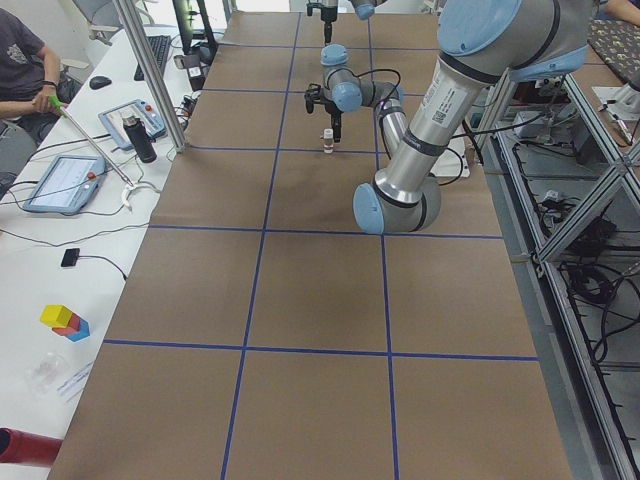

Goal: Assemble PPR valve and pipe with both arms
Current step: 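Set the valve upright and open the left gripper while right arm reaches, then grasp the silver threaded pipe with the right gripper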

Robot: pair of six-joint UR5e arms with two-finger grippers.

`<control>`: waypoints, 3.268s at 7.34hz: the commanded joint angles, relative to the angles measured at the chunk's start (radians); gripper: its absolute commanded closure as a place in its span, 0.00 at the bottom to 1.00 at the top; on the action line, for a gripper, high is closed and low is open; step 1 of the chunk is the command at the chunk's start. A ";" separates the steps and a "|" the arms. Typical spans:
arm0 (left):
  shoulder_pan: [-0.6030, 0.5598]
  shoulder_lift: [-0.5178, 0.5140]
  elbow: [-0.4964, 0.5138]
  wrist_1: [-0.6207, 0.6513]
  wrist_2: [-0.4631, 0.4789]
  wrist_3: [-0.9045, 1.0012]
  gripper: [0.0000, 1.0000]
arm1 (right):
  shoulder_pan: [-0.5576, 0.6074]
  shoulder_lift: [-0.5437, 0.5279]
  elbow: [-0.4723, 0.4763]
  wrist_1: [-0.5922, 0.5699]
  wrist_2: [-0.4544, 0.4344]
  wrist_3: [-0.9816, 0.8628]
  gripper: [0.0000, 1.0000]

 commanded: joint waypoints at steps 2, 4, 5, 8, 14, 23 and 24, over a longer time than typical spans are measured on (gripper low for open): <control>-0.014 0.017 -0.014 0.000 0.003 0.002 0.01 | -0.250 -0.038 0.129 0.013 -0.091 0.350 0.02; -0.017 0.018 -0.014 0.000 0.003 0.002 0.01 | -0.363 -0.041 0.133 0.013 -0.229 0.431 0.02; -0.017 0.020 -0.014 0.001 0.003 0.001 0.01 | -0.390 -0.041 0.133 0.013 -0.261 0.462 0.05; -0.019 0.031 -0.014 0.000 0.003 -0.001 0.01 | -0.421 -0.061 0.133 0.013 -0.282 0.482 0.10; -0.014 0.040 -0.006 0.000 0.004 -0.002 0.01 | -0.472 -0.075 0.129 0.011 -0.303 0.523 0.31; -0.019 0.054 -0.017 0.000 0.004 -0.002 0.01 | -0.395 -0.020 0.187 -0.047 -0.241 0.523 1.00; -0.019 0.101 -0.055 0.000 0.004 0.005 0.01 | -0.357 0.102 0.187 -0.178 -0.214 0.523 1.00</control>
